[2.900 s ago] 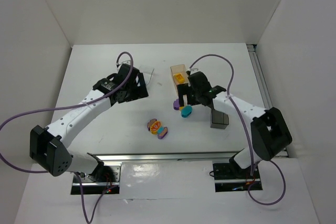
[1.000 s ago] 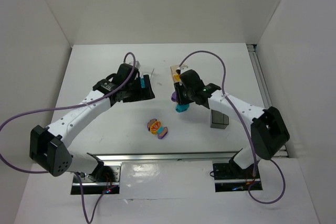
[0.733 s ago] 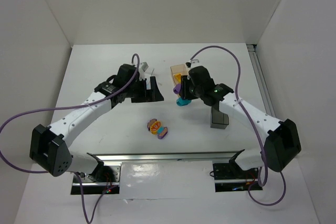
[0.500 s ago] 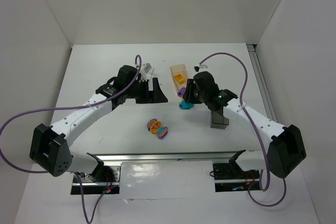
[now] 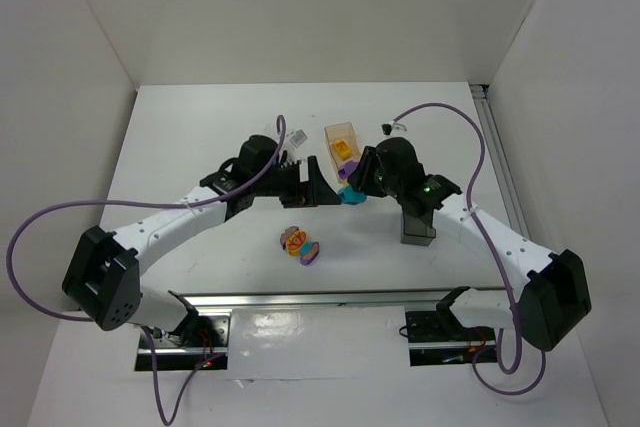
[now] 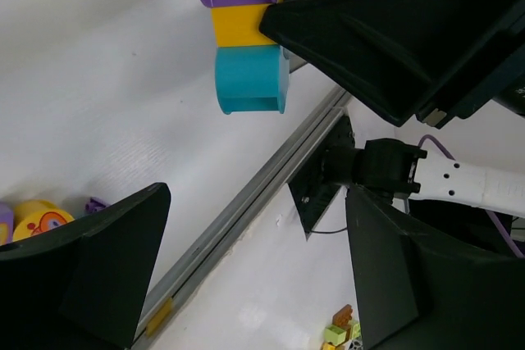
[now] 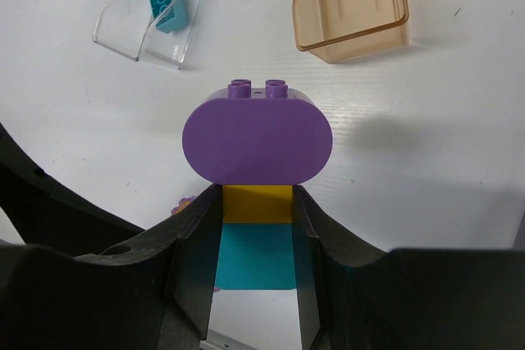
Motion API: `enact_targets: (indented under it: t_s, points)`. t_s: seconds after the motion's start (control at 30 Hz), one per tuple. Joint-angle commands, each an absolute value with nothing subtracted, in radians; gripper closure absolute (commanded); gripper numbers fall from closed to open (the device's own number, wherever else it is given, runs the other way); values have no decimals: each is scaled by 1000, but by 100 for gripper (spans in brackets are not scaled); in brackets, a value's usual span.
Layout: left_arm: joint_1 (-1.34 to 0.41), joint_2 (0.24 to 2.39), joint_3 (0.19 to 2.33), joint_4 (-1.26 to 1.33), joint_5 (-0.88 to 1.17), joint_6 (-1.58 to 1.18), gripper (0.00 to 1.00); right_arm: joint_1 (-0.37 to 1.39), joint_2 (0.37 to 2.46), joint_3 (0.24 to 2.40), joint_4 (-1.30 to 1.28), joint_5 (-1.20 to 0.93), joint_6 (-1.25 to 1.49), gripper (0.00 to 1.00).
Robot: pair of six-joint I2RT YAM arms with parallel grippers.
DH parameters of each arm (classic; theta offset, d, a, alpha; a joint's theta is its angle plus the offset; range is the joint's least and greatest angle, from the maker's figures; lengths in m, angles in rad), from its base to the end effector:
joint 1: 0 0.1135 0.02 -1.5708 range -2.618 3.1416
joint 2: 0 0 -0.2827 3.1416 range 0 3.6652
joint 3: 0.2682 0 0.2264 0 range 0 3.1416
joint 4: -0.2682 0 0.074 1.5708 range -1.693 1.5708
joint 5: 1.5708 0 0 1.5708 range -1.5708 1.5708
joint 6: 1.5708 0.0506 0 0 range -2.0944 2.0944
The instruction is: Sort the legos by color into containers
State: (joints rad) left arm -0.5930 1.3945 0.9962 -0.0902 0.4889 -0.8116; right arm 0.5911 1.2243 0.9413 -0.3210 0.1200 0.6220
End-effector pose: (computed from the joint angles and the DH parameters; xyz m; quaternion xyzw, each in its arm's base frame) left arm 0.2352 -0.1872 0.3068 0.0332 0.8403 -0.4812 0.2475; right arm 0.2131 0.1358 0.3055 0.0415 0.8833 0.2208 0.4115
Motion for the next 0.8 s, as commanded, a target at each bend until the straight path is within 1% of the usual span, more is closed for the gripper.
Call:
enact_targets:
  t_s: [0.0,0.13,0.2,0.3,0.33,0.47,0.77]
  points:
    - [-615,1398,990,-2,502,-865,6,588,1190,956,-267,132,667,59]
    - [-615,1408,963,64,503,-913,8,588,1180,956,-267,123,680,59]
    - [-646,1419,963,55,470,-934,13,588,1171,956,-267,123,689,59]
    - [-695,1419,976,37,341,-945,14,588,1158,956,-276,123,698,59]
    - [-707,1419,985,37,262,-945,14,588,1158,956,-276,123,712,59]
    - [-736,1445,1008,41,158,-901,14,588,1138,956,-287,101,730,59]
    - [-755,1503,1019,126,109,-842,16,588,1129,965,-330,83,730,59]
